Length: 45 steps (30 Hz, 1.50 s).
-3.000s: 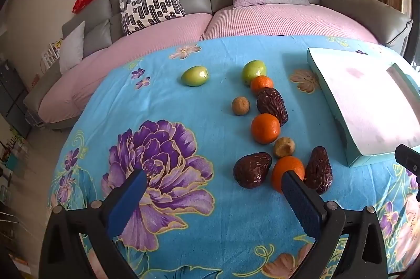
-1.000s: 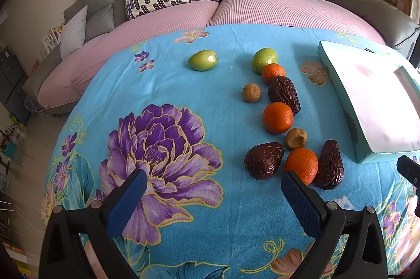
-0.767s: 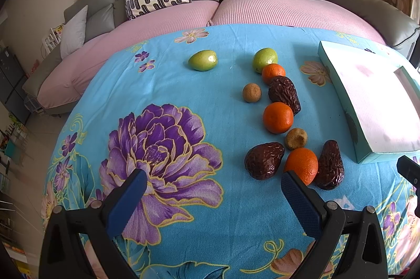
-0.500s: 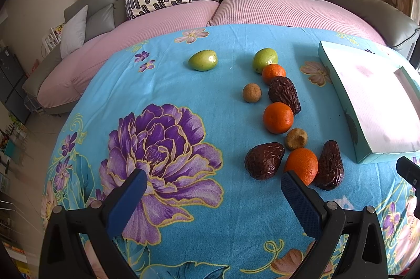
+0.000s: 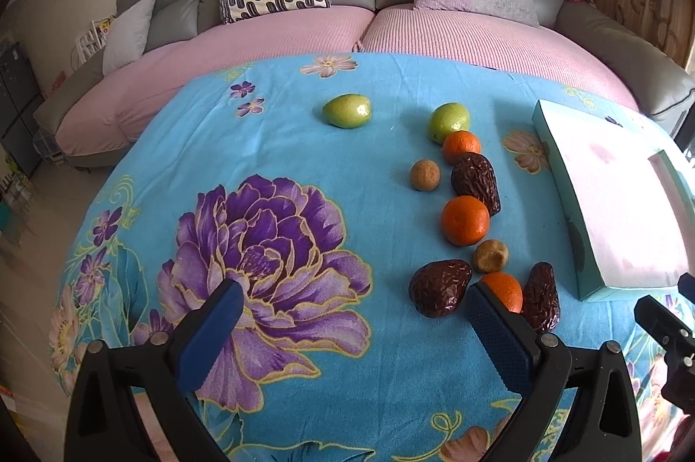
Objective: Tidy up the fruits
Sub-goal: 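Grasp a dark red date with the right gripper while the left gripper grasps another date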
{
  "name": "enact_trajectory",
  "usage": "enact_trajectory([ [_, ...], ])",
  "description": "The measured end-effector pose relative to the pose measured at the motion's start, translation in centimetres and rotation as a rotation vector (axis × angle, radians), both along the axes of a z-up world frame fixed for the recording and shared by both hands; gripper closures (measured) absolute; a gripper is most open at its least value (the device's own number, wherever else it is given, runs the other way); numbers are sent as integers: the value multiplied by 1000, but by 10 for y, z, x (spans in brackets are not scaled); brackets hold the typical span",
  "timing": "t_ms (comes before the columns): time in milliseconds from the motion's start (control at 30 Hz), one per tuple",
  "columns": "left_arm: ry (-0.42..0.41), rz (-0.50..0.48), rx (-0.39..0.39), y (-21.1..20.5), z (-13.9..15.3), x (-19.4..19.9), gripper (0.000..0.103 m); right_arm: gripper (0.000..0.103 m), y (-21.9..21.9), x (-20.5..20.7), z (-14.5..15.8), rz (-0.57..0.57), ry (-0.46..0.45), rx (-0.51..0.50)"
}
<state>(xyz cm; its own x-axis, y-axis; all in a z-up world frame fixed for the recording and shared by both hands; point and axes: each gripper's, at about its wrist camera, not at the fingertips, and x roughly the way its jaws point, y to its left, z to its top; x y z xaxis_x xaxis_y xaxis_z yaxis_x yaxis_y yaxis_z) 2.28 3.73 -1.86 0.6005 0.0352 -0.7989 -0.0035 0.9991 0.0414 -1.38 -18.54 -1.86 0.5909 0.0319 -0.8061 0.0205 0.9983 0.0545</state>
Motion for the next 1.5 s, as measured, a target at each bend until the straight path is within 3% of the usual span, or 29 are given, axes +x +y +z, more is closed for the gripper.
enact_trajectory([
  [367,31,20,-105,12,-4,9,1,9,36,2,7,143,-63,40],
  [500,82,4,-156,13,-12,15,12,12,49,2,5,196,-54,71],
  [600,117,-8,-186,11,-19,19,14,24,58,5,1,231,-38,73],
  [733,147,-35,-226,7,-23,25,35,34,69,9,-6,275,-17,80],
  [833,172,-44,-262,6,-27,29,36,37,78,14,-12,299,6,70],
  [967,191,-46,-285,5,-31,34,38,49,85,22,-20,315,36,60],
  [1033,196,-59,-313,2,-32,37,47,49,87,27,-24,324,51,64],
  [1133,213,-72,-339,-1,-36,41,52,51,90,31,-31,332,76,49],
  [1267,218,-87,-390,-3,-37,42,67,63,90,33,-35,326,86,43],
  [1500,214,-71,-415,1,-37,40,68,63,87,33,-35,319,94,60],
])
